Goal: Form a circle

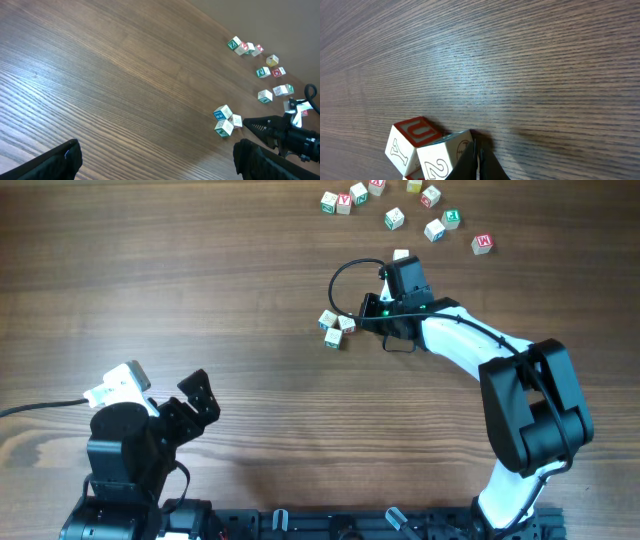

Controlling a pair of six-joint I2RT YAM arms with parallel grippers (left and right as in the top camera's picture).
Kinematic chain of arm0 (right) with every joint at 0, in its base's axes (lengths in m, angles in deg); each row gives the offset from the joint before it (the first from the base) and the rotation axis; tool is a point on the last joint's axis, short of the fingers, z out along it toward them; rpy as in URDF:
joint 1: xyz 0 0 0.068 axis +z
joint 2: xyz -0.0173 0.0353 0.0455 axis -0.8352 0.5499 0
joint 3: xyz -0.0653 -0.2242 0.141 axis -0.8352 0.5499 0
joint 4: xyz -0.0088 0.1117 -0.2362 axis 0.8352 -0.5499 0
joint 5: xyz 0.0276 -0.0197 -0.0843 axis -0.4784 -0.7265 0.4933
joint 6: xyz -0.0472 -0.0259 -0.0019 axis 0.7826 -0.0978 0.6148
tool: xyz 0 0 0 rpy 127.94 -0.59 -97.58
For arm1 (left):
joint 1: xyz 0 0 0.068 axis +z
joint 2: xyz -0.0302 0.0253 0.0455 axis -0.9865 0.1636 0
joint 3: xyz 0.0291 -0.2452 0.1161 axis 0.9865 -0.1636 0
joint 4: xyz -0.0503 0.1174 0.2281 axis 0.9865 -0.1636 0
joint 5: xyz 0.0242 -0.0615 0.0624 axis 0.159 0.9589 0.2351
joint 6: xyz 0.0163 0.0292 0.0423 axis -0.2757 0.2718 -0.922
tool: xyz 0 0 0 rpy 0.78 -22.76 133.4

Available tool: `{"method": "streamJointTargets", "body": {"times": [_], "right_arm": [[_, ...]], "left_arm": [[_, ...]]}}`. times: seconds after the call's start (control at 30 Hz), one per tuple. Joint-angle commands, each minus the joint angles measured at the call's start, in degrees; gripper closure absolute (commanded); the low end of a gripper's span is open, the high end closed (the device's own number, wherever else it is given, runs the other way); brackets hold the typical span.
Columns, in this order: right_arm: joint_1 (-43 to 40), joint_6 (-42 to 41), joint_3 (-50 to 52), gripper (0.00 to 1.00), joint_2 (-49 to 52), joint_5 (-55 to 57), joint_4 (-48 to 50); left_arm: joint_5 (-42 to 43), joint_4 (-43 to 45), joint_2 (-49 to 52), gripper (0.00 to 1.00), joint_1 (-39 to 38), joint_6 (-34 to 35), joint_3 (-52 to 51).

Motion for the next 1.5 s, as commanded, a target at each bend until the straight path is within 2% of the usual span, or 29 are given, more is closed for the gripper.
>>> {"method": "streamJointTargets", "body": {"times": [0.0,1.47], "right_arm": [[0.13,0.72,0.22,0.96,1.03,-1.44,-0.72],[0.13,-0.13,0.22,0.95,1.03,-3.96,-2.47]], "left_arm": [[-0.55,-0.07,-0.22,0.00,0.04,0.57,-0.42],[-0.55,-0.07,-0.22,0.00,0.04,0.57,-0.42]]}}
